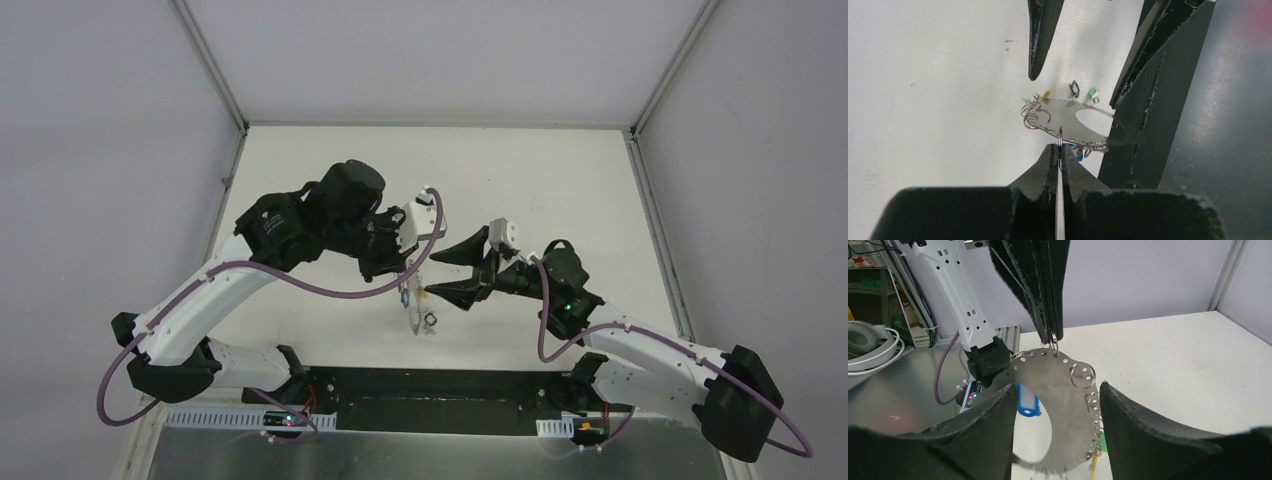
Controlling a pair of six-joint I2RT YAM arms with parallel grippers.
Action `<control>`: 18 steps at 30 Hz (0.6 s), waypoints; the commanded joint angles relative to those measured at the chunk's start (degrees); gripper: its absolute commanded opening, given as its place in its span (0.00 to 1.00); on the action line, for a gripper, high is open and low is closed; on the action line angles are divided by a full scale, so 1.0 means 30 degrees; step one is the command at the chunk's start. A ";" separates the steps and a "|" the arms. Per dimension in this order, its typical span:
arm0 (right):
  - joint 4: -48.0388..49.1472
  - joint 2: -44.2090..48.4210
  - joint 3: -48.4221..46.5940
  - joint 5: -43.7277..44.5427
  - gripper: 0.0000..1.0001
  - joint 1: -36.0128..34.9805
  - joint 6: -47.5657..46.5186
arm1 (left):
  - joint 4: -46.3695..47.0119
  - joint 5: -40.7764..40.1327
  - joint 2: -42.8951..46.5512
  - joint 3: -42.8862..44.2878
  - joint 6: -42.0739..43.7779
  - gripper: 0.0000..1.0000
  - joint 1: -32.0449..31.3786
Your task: Put the keys on the keyring
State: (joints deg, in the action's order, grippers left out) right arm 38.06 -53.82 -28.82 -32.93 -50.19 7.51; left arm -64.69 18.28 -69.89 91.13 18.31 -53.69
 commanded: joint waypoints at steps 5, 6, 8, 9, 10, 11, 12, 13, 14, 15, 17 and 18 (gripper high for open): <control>0.3435 -0.1618 -0.1540 -0.0676 0.59 -0.0118 0.1758 | -0.5764 -0.2126 -0.2459 0.4214 -0.0234 0.00 -0.0458; 0.3709 -0.1881 -0.1580 -0.0680 0.57 -0.0148 0.1901 | -0.5958 -0.2218 -0.2570 0.4423 -0.0256 0.00 -0.0518; 0.4290 -0.2464 -0.1746 -0.0875 0.53 -0.0168 0.2229 | -0.6160 -0.2439 -0.2708 0.4811 -0.0579 0.00 -0.0638; 0.4606 -0.2726 -0.1825 -0.1019 0.50 -0.0190 0.2406 | -0.6242 -0.2433 -0.2766 0.4988 -0.0643 0.00 -0.0636; 0.4990 -0.3030 -0.1868 -0.1200 0.48 -0.0237 0.2623 | -0.6329 -0.2367 -0.2802 0.5138 -0.0637 0.00 -0.0672; 0.5382 -0.3317 -0.1895 -0.1313 0.45 -0.0294 0.2789 | -0.6431 -0.2329 -0.2825 0.5230 -0.0577 0.00 -0.0719; 0.5816 -0.3616 -0.1932 -0.1437 0.43 -0.0378 0.2912 | -0.6547 -0.2317 -0.2846 0.5293 -0.0519 0.00 -0.0734; 0.6145 -0.4024 -0.1947 -0.1485 0.41 -0.0488 0.2983 | -0.6626 -0.2301 -0.2856 0.5331 -0.0445 0.00 -0.0761; 0.6417 -0.4254 -0.1978 -0.1502 0.40 -0.0582 0.3076 | -0.6696 -0.2255 -0.2854 0.5331 -0.0359 0.00 -0.0757; 0.6637 -0.4481 -0.2034 -0.1504 0.39 -0.0715 0.3117 | -0.6748 -0.2146 -0.2861 0.5350 -0.0294 0.00 -0.0764; 0.7024 -0.4878 -0.2102 -0.1436 0.38 -0.0945 0.3071 | -0.6818 -0.2002 -0.2890 0.5336 -0.0243 0.00 -0.0791; 0.7192 -0.5057 -0.2144 -0.1397 0.38 -0.1053 0.3028 | -0.6826 -0.1928 -0.2895 0.5346 -0.0242 0.00 -0.0794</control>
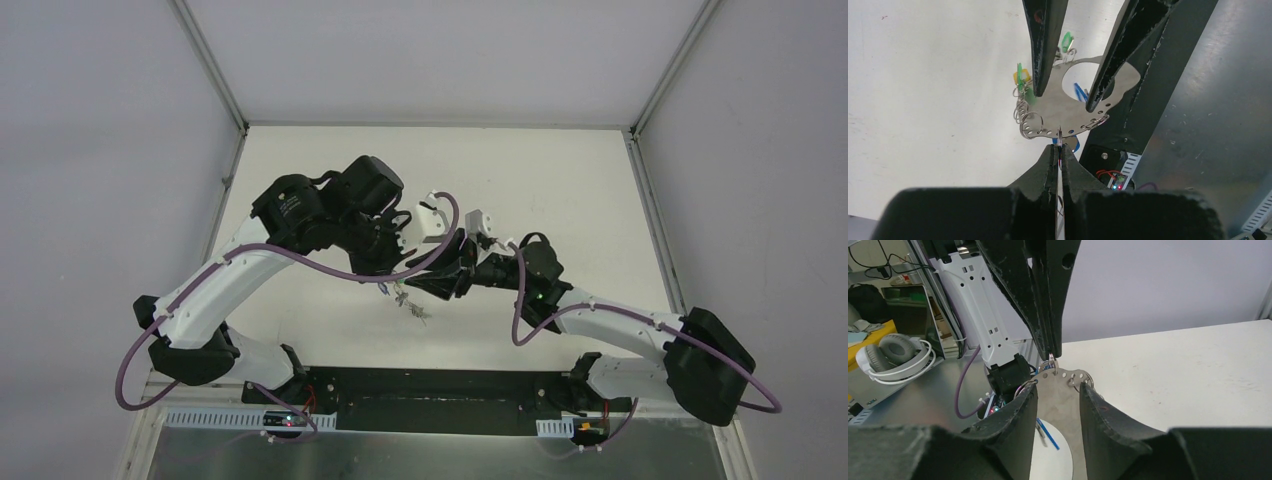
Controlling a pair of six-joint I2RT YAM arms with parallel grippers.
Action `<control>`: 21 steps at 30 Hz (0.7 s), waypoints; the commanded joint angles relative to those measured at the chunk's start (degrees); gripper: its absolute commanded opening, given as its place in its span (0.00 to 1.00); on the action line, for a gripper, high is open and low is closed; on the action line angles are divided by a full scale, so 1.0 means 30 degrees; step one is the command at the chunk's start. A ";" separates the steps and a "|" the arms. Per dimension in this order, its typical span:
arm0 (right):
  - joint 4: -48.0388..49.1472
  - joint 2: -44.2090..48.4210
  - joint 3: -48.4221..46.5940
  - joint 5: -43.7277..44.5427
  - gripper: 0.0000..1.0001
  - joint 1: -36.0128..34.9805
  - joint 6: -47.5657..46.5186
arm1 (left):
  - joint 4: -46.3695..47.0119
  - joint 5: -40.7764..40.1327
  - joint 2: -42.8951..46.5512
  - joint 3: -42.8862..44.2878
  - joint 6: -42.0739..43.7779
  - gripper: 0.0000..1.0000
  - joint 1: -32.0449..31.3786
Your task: Put the keys on the keyring
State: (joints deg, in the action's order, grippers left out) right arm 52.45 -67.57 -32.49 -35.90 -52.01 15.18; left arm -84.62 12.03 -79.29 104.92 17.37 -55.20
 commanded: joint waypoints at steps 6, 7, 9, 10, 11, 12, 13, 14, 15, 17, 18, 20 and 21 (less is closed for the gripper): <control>0.2721 -0.1328 -0.1506 -0.0700 0.36 -0.0888 0.0379 | -0.0204 0.0497 0.0179 0.0722 0.0076 0.00 -0.0420; 0.2786 -0.1453 -0.1618 -0.0812 0.35 -0.0982 0.0351 | -0.0185 0.0500 0.0157 0.0714 0.0072 0.00 -0.0436; 0.2917 -0.1685 -0.1746 -0.0921 0.34 -0.1087 0.0358 | -0.0182 0.0501 0.0168 0.0738 0.0128 0.00 -0.0460; 0.3020 -0.1754 -0.1746 -0.0924 0.33 -0.1139 0.0352 | -0.0182 0.0501 0.0152 0.0731 0.0137 0.00 -0.0466; 0.3091 -0.1850 -0.1765 -0.0924 0.31 -0.1163 0.0359 | -0.0182 0.0501 0.0164 0.0712 0.0134 0.00 -0.0454; 0.3107 -0.1917 -0.1833 -0.0972 0.29 -0.1177 0.0334 | -0.0175 0.0501 0.0151 0.0709 0.0145 0.00 -0.0491; 0.3124 -0.1999 -0.1875 -0.1058 0.26 -0.1201 0.0349 | -0.0156 0.0501 0.0150 0.0683 0.0153 0.00 -0.0489; 0.3097 -0.2060 -0.1891 -0.1193 0.24 -0.1211 0.0359 | -0.0161 0.0501 0.0149 0.0680 0.0158 0.00 -0.0488; 0.3090 -0.2130 -0.1918 -0.1276 0.22 -0.1209 0.0360 | -0.0154 0.0501 0.0109 0.0680 0.0159 0.00 -0.0492; 0.3072 -0.2280 -0.1940 -0.1462 0.20 -0.1238 0.0352 | -0.0126 0.0552 0.0092 0.0665 0.0186 0.00 -0.0507; 0.3057 -0.2323 -0.1914 -0.1475 0.18 -0.1238 0.0330 | -0.0124 0.0566 0.0076 0.0678 0.0188 0.00 -0.0509; 0.3055 -0.2391 -0.1899 -0.1481 0.13 -0.1238 0.0352 | -0.0102 0.0689 0.0062 0.0653 0.0188 0.00 -0.0546; 0.3004 -0.2428 -0.1912 -0.1481 0.13 -0.1238 0.0348 | -0.0081 0.0726 0.0062 0.0629 0.0188 0.00 -0.0561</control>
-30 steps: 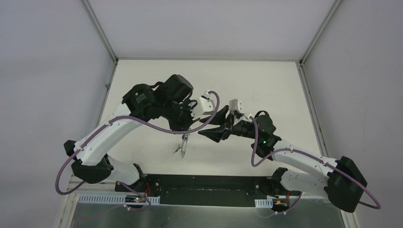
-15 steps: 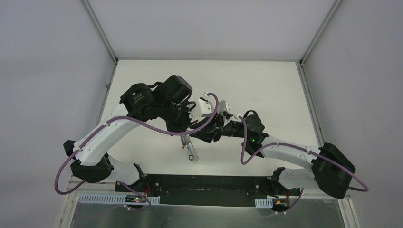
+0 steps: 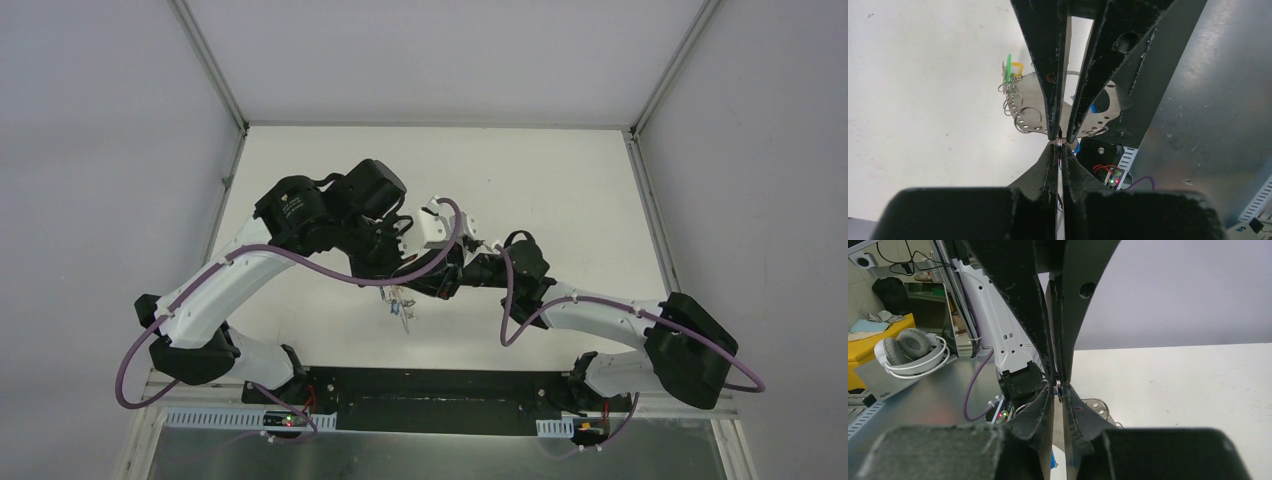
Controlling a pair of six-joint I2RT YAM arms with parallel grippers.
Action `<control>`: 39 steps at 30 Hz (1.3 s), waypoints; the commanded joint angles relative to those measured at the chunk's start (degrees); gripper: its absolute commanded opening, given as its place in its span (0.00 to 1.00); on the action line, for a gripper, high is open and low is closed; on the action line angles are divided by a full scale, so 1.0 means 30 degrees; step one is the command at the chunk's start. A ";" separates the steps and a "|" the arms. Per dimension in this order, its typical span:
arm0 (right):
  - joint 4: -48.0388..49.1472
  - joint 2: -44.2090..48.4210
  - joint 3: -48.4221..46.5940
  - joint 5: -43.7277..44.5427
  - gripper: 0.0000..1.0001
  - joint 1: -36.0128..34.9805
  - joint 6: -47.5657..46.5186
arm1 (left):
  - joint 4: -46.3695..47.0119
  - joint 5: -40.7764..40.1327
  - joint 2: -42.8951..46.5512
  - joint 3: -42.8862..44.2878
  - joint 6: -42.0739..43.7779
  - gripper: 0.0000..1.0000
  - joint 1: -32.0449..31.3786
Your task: Put the keys on the keyring
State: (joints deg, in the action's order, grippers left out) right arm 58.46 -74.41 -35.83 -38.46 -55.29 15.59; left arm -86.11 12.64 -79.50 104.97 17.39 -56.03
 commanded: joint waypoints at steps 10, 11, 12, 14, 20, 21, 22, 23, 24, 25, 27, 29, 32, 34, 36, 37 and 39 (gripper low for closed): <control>0.0789 -0.0314 -0.0870 -0.0806 0.00 -0.0145 0.0069 | 0.1167 0.0808 0.0524 -0.0069 0.0232 0.00 -0.0383; 0.0792 -0.0264 -0.0845 -0.0804 0.00 -0.0145 0.0052 | 0.1226 0.0797 0.0579 -0.0181 0.0293 0.00 -0.0394; 0.0788 -0.0185 -0.0787 -0.0764 0.00 -0.0145 0.0039 | 0.1295 0.0795 0.0662 -0.0261 0.0323 0.00 -0.0370; 0.0795 -0.0036 -0.0650 -0.0621 0.00 -0.0145 -0.0040 | 0.1513 0.0742 0.0823 -0.0405 0.0434 0.00 -0.0382; 0.0729 0.0349 -0.0369 -0.0442 0.00 -0.0145 -0.0170 | 0.4170 -0.0651 0.2841 -0.2209 -0.0223 0.39 -0.0391; 0.0674 0.0409 -0.0339 -0.0425 0.00 -0.0145 -0.0172 | 0.5302 -0.0979 0.3512 -0.2961 -0.0364 0.41 -0.0373; 0.0631 0.0467 -0.0277 -0.0398 0.00 -0.0145 -0.0168 | 0.6185 -0.1287 0.4160 -0.3703 -0.0503 0.42 -0.0378; 0.0571 0.0547 -0.0232 -0.0398 0.00 -0.0145 -0.0204 | 0.7042 -0.1490 0.4915 -0.4481 -0.0611 0.44 -0.0371; 0.0513 0.0609 -0.0197 -0.0381 0.00 -0.0145 -0.0209 | 0.7936 -0.1648 0.5650 -0.5545 -0.0662 0.45 -0.0389; 0.0470 0.0697 -0.0127 -0.0334 0.00 -0.0145 -0.0231 | 0.8773 -0.1647 0.6398 -0.6051 -0.0631 0.46 -0.0391; 0.0395 0.0826 -0.0033 -0.0242 0.00 -0.0149 -0.0270 | 1.0458 -0.1113 0.7989 -0.8214 -0.0088 0.46 -0.0392; 0.0349 0.0928 0.0020 -0.0210 0.00 -0.0145 -0.0321 | 1.2141 -0.0492 0.9798 -1.0203 0.0628 0.46 -0.0370; 0.0263 0.0957 0.0023 -0.0289 0.00 -0.0145 -0.0294 | 1.4695 0.0181 1.2478 -1.3409 0.1579 0.46 -0.0382; 0.0230 0.0978 0.0055 -0.0355 0.00 -0.0145 -0.0287 | 1.6153 0.0257 1.4150 -1.5185 0.1750 0.46 -0.0392; 0.0175 0.1007 0.0082 -0.0342 0.00 -0.0146 -0.0249 | 1.7168 0.0224 1.5041 -1.6436 0.1742 0.46 -0.0392; 0.0199 0.1014 0.0117 -0.0351 0.00 -0.0149 -0.0247 | 1.7596 0.0222 1.5313 -1.6949 0.1705 0.46 -0.0395; 0.0183 0.1045 0.0109 -0.0335 0.00 -0.0146 -0.0220 | 1.8379 0.0173 1.5640 -1.7700 0.1606 0.45 -0.0368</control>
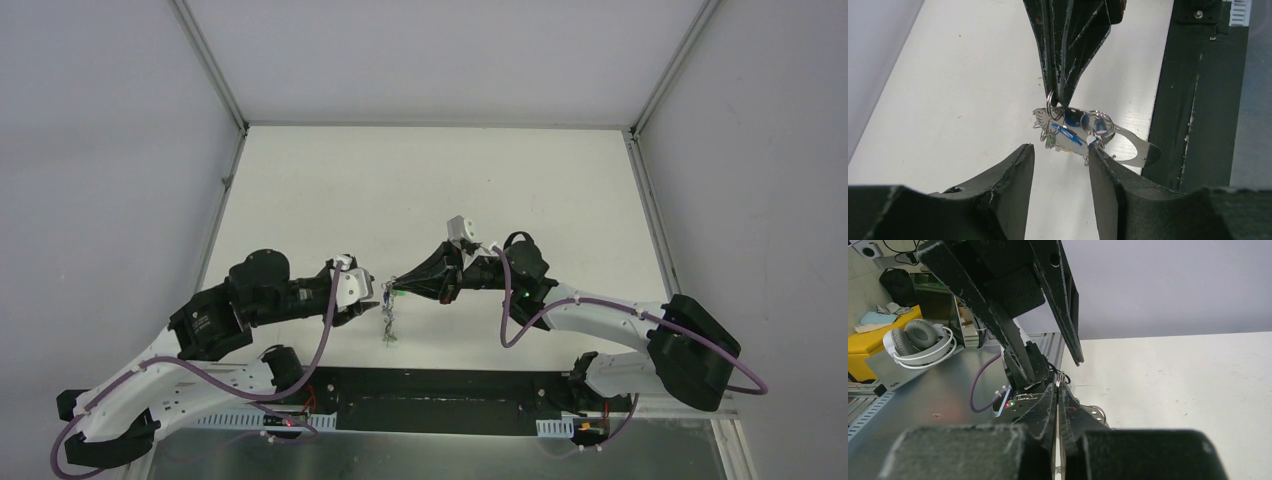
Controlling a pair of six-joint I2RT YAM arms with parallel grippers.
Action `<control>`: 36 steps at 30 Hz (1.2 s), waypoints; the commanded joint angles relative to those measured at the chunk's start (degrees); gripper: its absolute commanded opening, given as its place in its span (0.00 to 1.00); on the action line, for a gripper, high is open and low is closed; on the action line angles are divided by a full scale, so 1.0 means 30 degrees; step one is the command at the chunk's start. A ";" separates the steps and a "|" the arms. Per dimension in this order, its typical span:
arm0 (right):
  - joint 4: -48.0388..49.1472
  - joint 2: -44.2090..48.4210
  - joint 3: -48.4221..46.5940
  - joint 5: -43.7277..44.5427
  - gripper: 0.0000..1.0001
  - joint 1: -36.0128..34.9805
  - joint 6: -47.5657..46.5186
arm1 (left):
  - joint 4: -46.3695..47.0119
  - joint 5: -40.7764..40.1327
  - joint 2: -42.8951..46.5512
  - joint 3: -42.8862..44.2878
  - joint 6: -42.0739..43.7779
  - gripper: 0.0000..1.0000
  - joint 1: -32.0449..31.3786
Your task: Put the keys on the keyring
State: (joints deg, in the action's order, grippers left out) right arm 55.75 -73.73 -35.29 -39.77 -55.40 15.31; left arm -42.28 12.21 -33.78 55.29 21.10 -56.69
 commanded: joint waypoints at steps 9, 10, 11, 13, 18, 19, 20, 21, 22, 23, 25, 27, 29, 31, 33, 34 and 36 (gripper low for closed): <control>0.1018 0.0789 -0.0128 0.0100 0.00 -0.0109 -0.0151 | 0.5143 0.0433 -0.0042 -0.1678 -0.0008 0.29 -0.0174; 0.1007 0.0789 -0.0157 0.0087 0.00 -0.0109 -0.0167 | 0.5138 0.0544 -0.0106 -0.1661 0.0051 0.24 -0.0166; 0.1020 0.0804 -0.0146 0.0101 0.00 -0.0109 -0.0151 | 0.5116 0.0671 -0.0169 -0.1659 0.0128 0.21 -0.0172; 0.1008 0.0833 -0.0138 0.0129 0.00 -0.0116 -0.0154 | 0.5082 0.0742 -0.0163 -0.1686 0.0191 0.17 -0.0172; 0.1017 0.0935 -0.0073 0.0300 0.00 -0.0109 -0.0196 | 0.4476 0.0722 0.0013 -0.1632 0.0399 0.19 -0.0176; 0.1003 0.0935 -0.0073 0.0306 0.00 -0.0109 -0.0224 | 0.4330 0.0708 0.0036 -0.1597 0.0406 0.22 -0.0173; 0.1016 0.0947 -0.0062 0.0318 0.00 -0.0109 -0.0227 | 0.4110 0.0692 0.0105 -0.1545 0.0462 0.26 -0.0158; 0.1006 0.0911 -0.0057 0.0312 0.00 -0.0109 -0.0217 | 0.3936 0.0617 0.0132 -0.1505 0.0484 0.28 -0.0160; 0.1002 0.0907 -0.0093 0.0308 0.00 -0.0109 -0.0190 | 0.3735 0.0549 0.0175 -0.1456 0.0479 0.28 -0.0157; 0.1001 0.0881 -0.0098 0.0307 0.00 -0.0109 -0.0190 | 0.3545 0.0445 0.0206 -0.1425 0.0493 0.29 -0.0156; 0.1014 0.0850 -0.0130 0.0271 0.00 -0.0109 -0.0195 | 0.3203 0.0230 0.0296 -0.1366 0.0544 0.30 -0.0171; 0.1022 0.0833 -0.0132 0.0277 0.00 -0.0110 -0.0185 | 0.2901 -0.0030 0.0261 -0.1299 0.0597 0.29 -0.0176; 0.1049 0.0838 -0.0132 0.0278 0.00 -0.0109 -0.0167 | 0.2602 -0.0124 0.0169 -0.1158 0.0763 0.25 -0.0158; 0.1054 0.0819 -0.0131 0.0278 0.00 -0.0109 -0.0158 | 0.2378 -0.0149 -0.0013 -0.0994 0.0914 0.20 -0.0162; 0.1060 0.0790 -0.0137 0.0277 0.00 -0.0109 -0.0153 | 0.2220 -0.0174 -0.0166 -0.0816 0.1054 0.15 -0.0168; 0.1070 0.0797 -0.0173 0.0278 0.00 -0.0109 -0.0152 | 0.2136 -0.0250 -0.0232 -0.0773 0.1114 0.13 -0.0150; 0.1061 0.0782 -0.0193 0.0278 0.00 -0.0111 -0.0152 | 0.1976 -0.0398 -0.0387 -0.0683 0.1198 0.06 -0.0159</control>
State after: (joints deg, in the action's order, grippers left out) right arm 55.59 -73.23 -35.00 -39.68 -55.40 15.31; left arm -35.57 12.10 -34.13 50.63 23.29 -56.69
